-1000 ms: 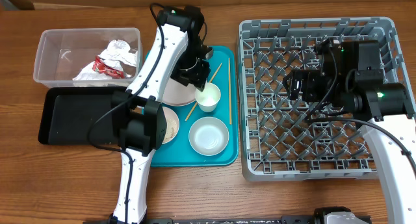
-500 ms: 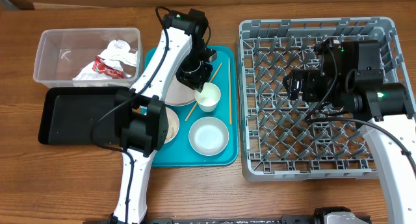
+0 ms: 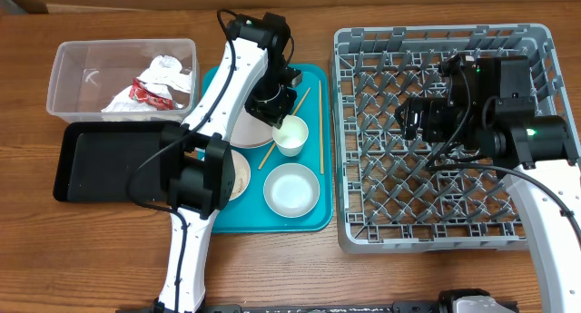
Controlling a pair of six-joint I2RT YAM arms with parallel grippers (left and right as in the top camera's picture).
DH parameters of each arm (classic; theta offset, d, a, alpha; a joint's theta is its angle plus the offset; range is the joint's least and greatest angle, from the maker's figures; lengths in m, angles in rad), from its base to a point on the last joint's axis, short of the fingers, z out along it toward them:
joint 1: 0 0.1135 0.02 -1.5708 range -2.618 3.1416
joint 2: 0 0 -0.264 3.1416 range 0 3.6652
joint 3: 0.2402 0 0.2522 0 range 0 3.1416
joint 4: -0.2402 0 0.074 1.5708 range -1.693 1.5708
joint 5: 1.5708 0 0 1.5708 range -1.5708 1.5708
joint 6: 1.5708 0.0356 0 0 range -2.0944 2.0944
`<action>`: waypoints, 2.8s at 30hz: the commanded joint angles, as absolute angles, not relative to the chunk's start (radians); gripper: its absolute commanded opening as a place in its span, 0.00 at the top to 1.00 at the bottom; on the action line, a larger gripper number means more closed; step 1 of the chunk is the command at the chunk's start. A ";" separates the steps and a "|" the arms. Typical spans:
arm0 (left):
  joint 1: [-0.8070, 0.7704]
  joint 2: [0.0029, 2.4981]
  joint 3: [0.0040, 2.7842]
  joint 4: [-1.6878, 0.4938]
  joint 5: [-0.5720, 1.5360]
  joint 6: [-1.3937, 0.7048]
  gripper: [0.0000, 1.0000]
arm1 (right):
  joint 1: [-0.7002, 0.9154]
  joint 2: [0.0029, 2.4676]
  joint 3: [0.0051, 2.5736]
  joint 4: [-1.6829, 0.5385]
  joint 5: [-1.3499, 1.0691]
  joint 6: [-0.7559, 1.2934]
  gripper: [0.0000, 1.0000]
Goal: Sort waste into correct bins and load items into the dishwasher
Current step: 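Move left gripper to the white paper cup and grasp it, then lift the paper cup with left gripper toward the right gripper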
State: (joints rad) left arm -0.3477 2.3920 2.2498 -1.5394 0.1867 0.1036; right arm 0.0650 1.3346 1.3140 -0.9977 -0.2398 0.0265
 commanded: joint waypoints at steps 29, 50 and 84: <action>-0.360 2.401 2.218 -1.519 0.204 0.082 0.96 | 0.057 1.338 1.341 -0.998 -0.248 0.029 0.00; -0.136 2.373 2.471 -1.691 0.971 0.226 0.96 | 0.057 1.338 1.341 -0.798 -0.702 0.150 0.00; -0.067 2.042 2.030 -1.690 1.407 0.427 0.96 | 0.139 1.515 1.341 -0.345 -1.184 0.201 0.00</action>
State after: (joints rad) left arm -0.0757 2.0449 2.0430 -1.6901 1.3327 0.3779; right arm 0.1070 1.5150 1.3167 -0.3519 -1.1568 0.2306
